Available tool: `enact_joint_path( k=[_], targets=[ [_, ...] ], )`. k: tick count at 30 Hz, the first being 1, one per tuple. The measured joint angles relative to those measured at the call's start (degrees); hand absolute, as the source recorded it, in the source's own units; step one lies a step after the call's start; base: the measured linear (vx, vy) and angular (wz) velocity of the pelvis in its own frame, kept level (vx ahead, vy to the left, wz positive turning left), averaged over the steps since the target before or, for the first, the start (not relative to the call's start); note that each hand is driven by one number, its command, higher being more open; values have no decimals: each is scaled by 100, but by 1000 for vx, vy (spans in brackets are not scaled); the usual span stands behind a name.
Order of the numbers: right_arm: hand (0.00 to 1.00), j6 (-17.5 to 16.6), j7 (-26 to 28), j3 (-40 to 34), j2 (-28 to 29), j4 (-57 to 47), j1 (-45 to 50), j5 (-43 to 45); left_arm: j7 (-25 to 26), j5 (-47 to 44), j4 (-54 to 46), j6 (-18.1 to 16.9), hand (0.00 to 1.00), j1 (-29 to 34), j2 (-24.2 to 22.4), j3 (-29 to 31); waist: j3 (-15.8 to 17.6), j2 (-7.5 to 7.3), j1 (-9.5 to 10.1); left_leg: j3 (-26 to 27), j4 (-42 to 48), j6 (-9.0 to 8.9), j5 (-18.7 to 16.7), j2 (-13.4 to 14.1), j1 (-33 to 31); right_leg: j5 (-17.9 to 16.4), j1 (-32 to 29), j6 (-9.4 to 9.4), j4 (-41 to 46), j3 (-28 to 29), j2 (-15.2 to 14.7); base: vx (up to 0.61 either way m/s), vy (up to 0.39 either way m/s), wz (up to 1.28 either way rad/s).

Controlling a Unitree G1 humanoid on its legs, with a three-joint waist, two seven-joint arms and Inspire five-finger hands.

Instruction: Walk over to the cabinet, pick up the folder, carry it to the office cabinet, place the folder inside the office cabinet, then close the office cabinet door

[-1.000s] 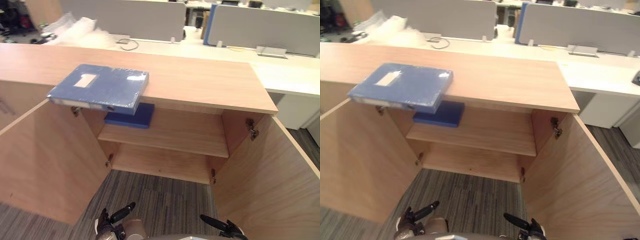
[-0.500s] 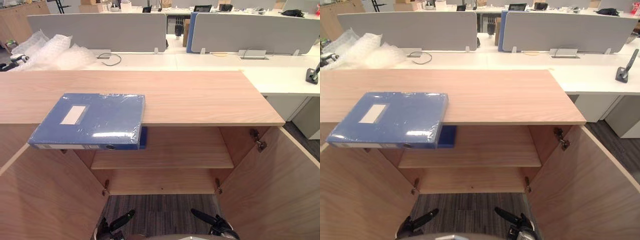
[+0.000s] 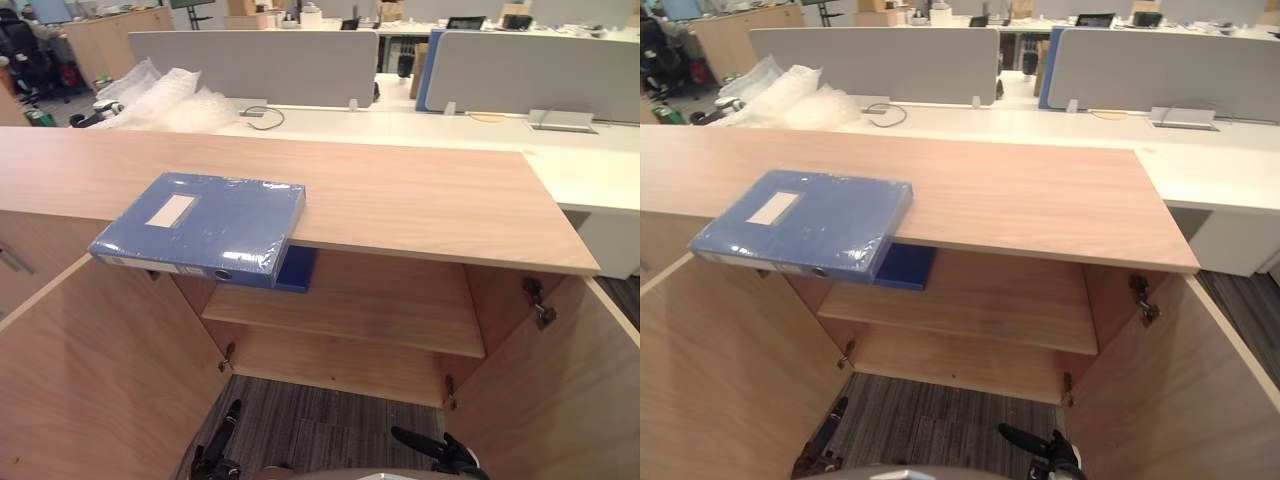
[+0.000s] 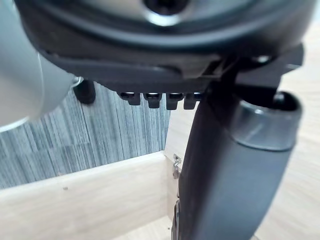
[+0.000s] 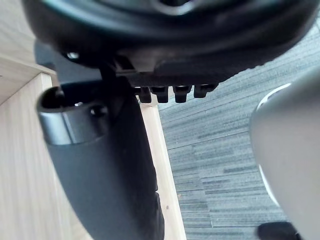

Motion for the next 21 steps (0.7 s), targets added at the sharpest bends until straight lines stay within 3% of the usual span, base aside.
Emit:
enact_joint_path(
  k=[5,10,14,18,21],
  targets=[
    [100,93,-95,419,26,-7,35,-35,380,-84,-1495,-44,100,274,65,-702,-12,-190,66,-58,-108,-26,37,25,14,236,271,127,-465,-102,68,59,-28,13],
    [100,154,-125,478,44,-6,28,-308,767,862,-3300,-80,100,419,67,-791,-16,-193,209,-185,-21,38,-2,-32,-7,509,493,219,-721,-261,40,10,50,17],
    [100,155,-291,482,64,-27,32,-430,1386,3199,-4083,-71,100,491,63,-631,6,-146,285,-357,120,80,-153,-110,-144,517,539,216,-724,-394,5,-62,19,17],
    [100,131,-534,587,83,-76,57,-476,2329,5330,-4534,375,100,602,65,-574,0,-157,289,-533,213,53,-127,-142,-301,461,575,123,-932,-565,65,-74,-32,19],
    [100,104,-615,589,98,-78,58,-455,2728,6164,-5036,596,100,604,69,-754,0,-156,290,-660,180,19,-61,-165,-374,430,576,74,-983,-728,115,-35,-45,27]
  ],
)
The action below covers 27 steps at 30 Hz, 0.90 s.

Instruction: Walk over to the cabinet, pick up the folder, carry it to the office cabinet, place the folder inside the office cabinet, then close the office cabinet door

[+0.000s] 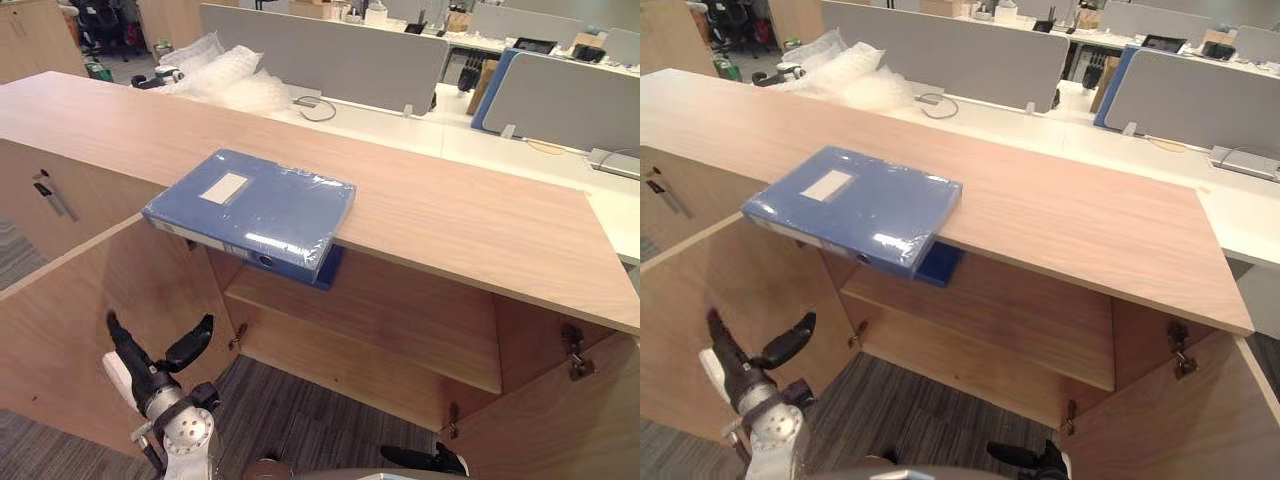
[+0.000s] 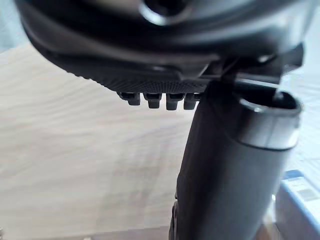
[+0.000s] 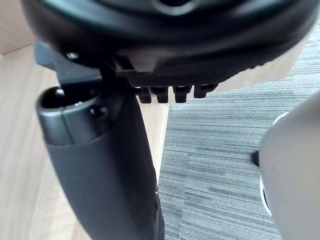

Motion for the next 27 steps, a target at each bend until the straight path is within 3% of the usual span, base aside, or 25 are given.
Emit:
enact_joint_path(
  k=[4,9,18,27],
  targets=[
    [100,-46,-107,20,43,26,-23,35,497,1097,-662,274,100,-9,3,-313,-110,-5,12,-90,-102,-29,123,7,-12,-8,25,-15,-63,-111,38,13,-30,14],
    [100,-154,-135,131,123,76,-73,281,669,1940,-897,500,100,-66,16,-680,-234,-49,20,-98,-173,-35,152,0,-17,-7,26,-15,-94,-127,34,24,-5,2],
    [100,-290,-207,175,148,271,-94,560,732,3093,-1212,796,100,-121,58,-1359,-405,-76,24,-98,-280,-19,179,-31,-29,-6,-5,-14,-110,-146,-2,0,0,0],
    [100,-308,-202,-206,193,427,-99,715,588,3710,-1231,918,100,-153,161,-1446,-558,-48,15,-126,-515,-3,336,-42,23,-6,-30,-14,-117,-194,-29,-7,1,2]
  ],
)
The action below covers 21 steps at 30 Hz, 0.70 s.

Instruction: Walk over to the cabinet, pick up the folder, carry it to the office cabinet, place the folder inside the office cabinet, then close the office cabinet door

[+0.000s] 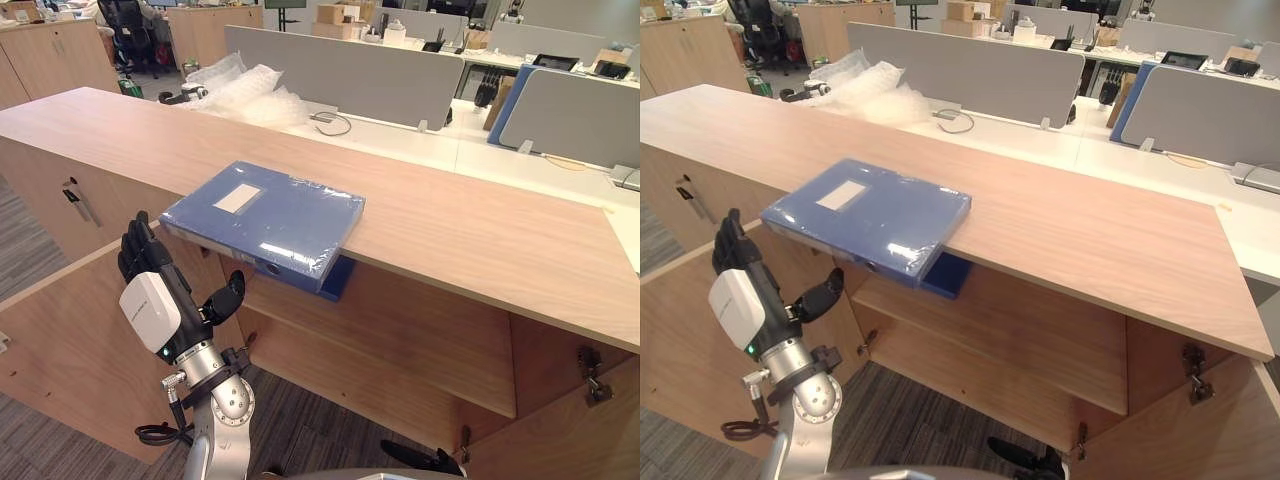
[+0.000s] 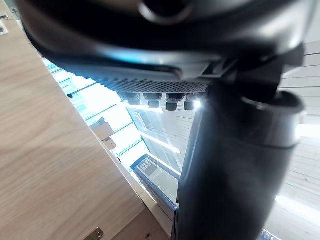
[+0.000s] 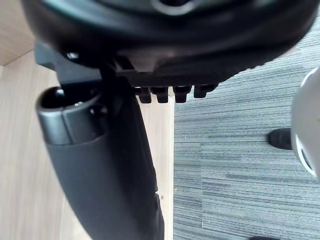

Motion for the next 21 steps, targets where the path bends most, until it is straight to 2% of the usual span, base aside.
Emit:
enact_joint_path(
  k=[9,16,21],
  targets=[
    [100,-68,73,-44,0,132,13,-38,8,437,-479,326,100,-138,377,88,-87,-45,-21,6,-296,16,165,9,121,1,-17,0,-18,9,-16,0,0,0],
    [100,-90,109,-85,-15,153,13,-59,-26,443,-505,348,100,-218,397,263,-109,-45,-46,38,-382,20,205,19,177,1,-12,0,-24,45,-16,-1,-1,-1],
    [100,-92,147,-95,-20,154,10,-60,-271,667,-444,341,100,-218,567,246,-109,-43,-53,73,-499,30,270,36,208,6,-54,2,-22,84,-18,8,0,-3]
  ],
)
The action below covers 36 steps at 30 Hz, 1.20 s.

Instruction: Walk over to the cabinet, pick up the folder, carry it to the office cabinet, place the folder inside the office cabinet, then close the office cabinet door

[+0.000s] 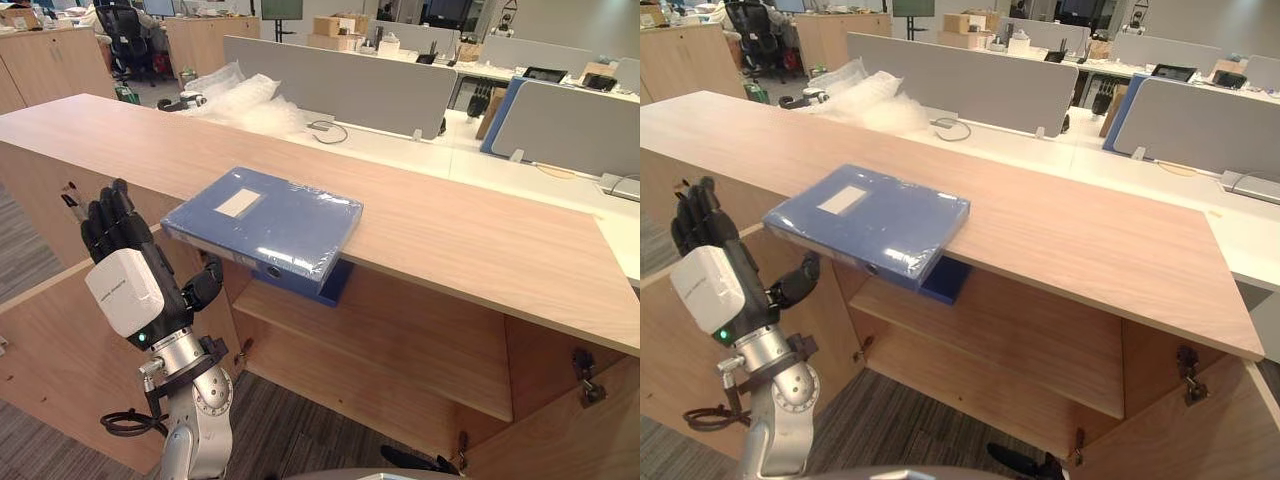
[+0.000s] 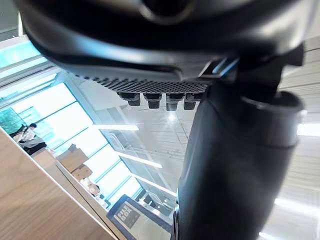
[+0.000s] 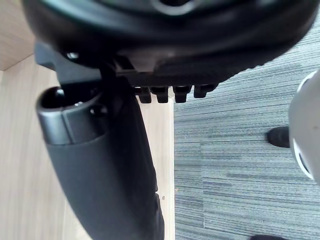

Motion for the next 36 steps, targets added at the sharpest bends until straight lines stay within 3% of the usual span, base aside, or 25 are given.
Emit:
enact_joint_path(
  k=[16,25,31,35,36],
  targets=[
    [100,-14,97,-160,-204,174,-11,-7,-509,225,582,-54,100,7,319,-6,16,145,-129,237,-197,-11,38,96,202,20,-28,-14,3,242,19,-1,-9,-8],
    [100,-15,219,-161,-346,237,50,-1,-636,655,582,-209,100,-166,990,-60,34,225,-222,340,-217,-10,39,114,221,25,-105,-22,40,361,19,-6,-8,-6],
    [100,-21,270,-197,-382,250,60,0,-677,667,607,-277,100,-252,1193,-63,0,283,-284,438,-263,-5,42,134,290,31,-120,-33,50,474,22,-14,-8,-10],
    [100,-20,304,-206,-414,246,61,-1,-748,773,1298,-424,100,-503,1535,-244,11,316,-298,480,-414,29,118,153,423,42,-95,-37,53,511,19,-10,-12,-6],
    [100,-20,306,-207,-412,234,56,0,-846,856,1526,-510,0,-526,1633,-293,16,313,-316,492,-414,31,120,154,425,45,-96,-36,50,521,18,-16,-10,-4]
  ],
)
